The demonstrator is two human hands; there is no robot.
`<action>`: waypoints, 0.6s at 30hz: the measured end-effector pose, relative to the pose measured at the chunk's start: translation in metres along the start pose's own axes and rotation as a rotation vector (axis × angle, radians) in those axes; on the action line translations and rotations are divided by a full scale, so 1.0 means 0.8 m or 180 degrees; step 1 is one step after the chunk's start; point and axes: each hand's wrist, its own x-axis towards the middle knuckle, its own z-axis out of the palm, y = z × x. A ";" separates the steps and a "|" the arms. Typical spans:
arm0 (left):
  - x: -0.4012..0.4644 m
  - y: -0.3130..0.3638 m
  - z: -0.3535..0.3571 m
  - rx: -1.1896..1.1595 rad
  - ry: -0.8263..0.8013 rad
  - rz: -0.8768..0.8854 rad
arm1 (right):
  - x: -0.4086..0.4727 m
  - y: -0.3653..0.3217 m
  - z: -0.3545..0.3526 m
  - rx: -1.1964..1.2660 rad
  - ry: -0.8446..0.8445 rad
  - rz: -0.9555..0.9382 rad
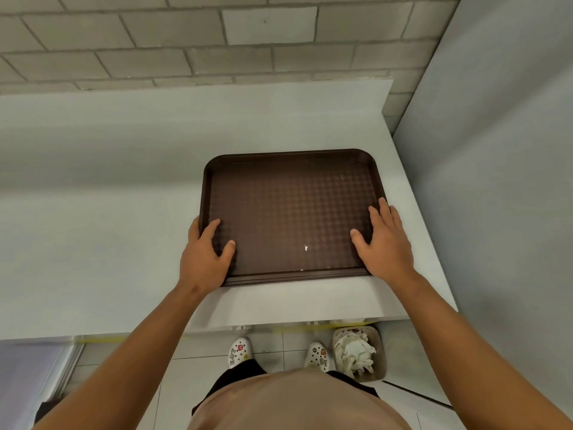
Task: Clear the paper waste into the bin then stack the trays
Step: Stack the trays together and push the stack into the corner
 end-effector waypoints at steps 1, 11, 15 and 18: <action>-0.002 0.007 0.005 0.0003 -0.0004 0.0002 | 0.001 0.008 -0.003 -0.0002 -0.0003 0.0008; -0.010 0.052 0.041 -0.0005 -0.0016 0.0074 | 0.000 0.064 -0.025 0.0176 0.0056 0.0140; -0.012 0.061 0.049 -0.0031 -0.0047 0.0093 | -0.003 0.077 -0.030 0.0192 0.0098 0.0183; -0.017 0.064 0.050 -0.0044 -0.0091 0.0109 | -0.007 0.084 -0.031 0.0235 0.0123 0.0182</action>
